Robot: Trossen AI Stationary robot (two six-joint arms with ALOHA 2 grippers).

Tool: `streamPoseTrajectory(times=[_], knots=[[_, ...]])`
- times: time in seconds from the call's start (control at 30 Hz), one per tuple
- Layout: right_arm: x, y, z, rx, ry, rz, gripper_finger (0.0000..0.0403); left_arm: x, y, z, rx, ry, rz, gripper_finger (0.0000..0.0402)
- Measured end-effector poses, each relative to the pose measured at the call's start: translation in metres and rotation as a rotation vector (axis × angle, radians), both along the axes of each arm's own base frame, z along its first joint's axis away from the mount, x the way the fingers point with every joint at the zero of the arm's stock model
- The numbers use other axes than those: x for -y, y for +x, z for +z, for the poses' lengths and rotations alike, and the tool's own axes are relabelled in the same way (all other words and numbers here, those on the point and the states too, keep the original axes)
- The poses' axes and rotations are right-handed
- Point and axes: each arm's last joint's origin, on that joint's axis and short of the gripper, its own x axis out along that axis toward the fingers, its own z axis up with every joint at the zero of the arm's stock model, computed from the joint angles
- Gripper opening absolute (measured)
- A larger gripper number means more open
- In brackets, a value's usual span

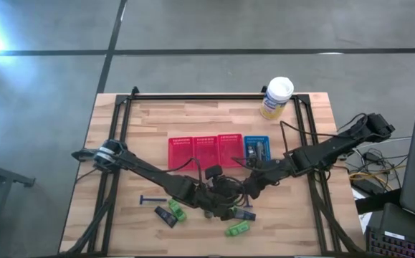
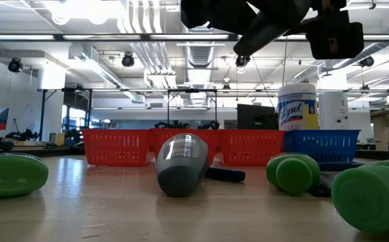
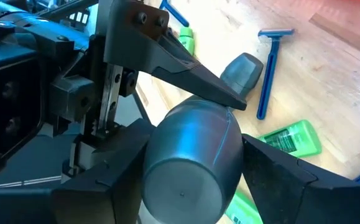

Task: Pick & Place Travel size toiletries
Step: Put the gray deodorant into the blue bin

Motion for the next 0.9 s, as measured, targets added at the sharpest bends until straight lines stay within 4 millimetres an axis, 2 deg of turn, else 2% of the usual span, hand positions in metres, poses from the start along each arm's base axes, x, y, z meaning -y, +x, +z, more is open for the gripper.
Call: streamPoseTrajectory(times=[0.23,0.43,0.57,0.7,0.9], knots=[[0.0,0.0,0.0,-0.001,-0.009,0.005,0.0206,-0.001,0.0,0.0,-0.003,0.002,0.002,0.0211],[0.0,0.0,-0.001,-0.003,-0.02,0.01,0.0205,-0.002,0.001,0.0,0.002,0.002,0.002,0.0247],[0.001,-0.001,-0.001,-0.007,-0.037,0.019,0.0202,0.002,-0.001,-0.001,-0.005,-0.012,-0.006,0.0256],[0.003,-0.006,-0.003,-0.047,-0.074,0.001,0.0201,0.008,-0.01,-0.001,-0.037,-0.03,0.025,0.0259],[0.015,-0.025,0.003,-0.102,-0.197,-0.108,0.0201,0.013,-0.029,-0.004,-0.077,-0.064,0.195,0.026]])
